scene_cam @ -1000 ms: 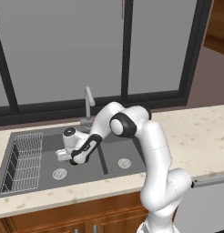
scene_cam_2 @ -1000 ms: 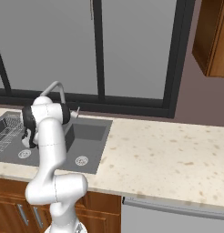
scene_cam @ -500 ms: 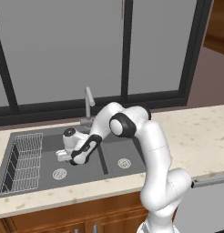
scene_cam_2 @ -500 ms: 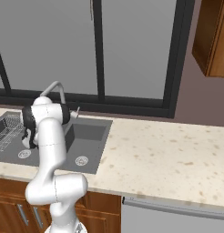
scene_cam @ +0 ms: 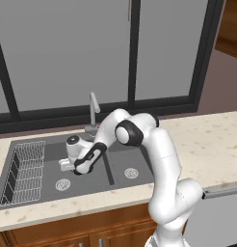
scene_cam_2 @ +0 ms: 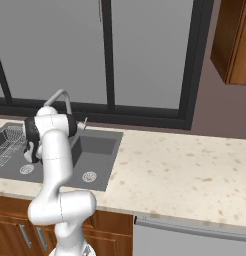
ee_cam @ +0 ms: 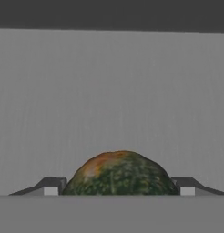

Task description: Turn on the sink faucet. Then move the squash from the counter to the sink. Turn off the sink. Move the vegetable from the sink to the pot next to the stove. Finally move the pot to the front right burner.

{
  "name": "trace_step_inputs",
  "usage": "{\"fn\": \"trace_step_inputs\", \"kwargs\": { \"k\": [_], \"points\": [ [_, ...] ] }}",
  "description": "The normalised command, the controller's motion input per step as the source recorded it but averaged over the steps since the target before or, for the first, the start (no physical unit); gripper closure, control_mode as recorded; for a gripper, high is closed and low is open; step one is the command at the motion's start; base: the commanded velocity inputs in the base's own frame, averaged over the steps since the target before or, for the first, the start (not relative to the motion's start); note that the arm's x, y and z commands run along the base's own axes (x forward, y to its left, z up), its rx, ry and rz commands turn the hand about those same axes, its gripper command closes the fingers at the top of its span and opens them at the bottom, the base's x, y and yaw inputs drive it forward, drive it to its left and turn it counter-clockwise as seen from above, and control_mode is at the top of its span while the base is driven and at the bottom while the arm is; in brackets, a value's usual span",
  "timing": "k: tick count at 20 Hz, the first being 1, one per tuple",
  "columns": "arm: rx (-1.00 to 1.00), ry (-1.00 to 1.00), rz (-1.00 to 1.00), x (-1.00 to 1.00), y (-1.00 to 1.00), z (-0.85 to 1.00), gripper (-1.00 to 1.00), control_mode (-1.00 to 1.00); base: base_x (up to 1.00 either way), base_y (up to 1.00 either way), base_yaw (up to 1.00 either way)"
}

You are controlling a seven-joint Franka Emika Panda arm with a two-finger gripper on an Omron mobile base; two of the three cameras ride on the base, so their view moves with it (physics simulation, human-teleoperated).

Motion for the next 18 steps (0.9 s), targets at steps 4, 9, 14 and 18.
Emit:
{"fn": "trace_step_inputs", "kwargs": {
  "k": [4, 9, 14, 18],
  "points": [
    [0.0, 0.05, 0.0, 0.0, 0.0, -0.04, 1.0, -1.0, 0.0, 0.0, 0.0],
    [-0.01, 0.01, 0.0, 0.0, 0.04, 0.1, 1.0, -1.0, 0.0, 0.0, 0.0],
    [-0.04, 0.0, 0.0, -0.06, 0.04, 0.67, 1.0, -1.0, 0.0, 0.0, 0.0],
    [-0.08, 0.0, 0.0, -0.15, 0.03, 0.8, 1.0, -1.0, 0.0, 0.0, 0.0]
  ]
}}
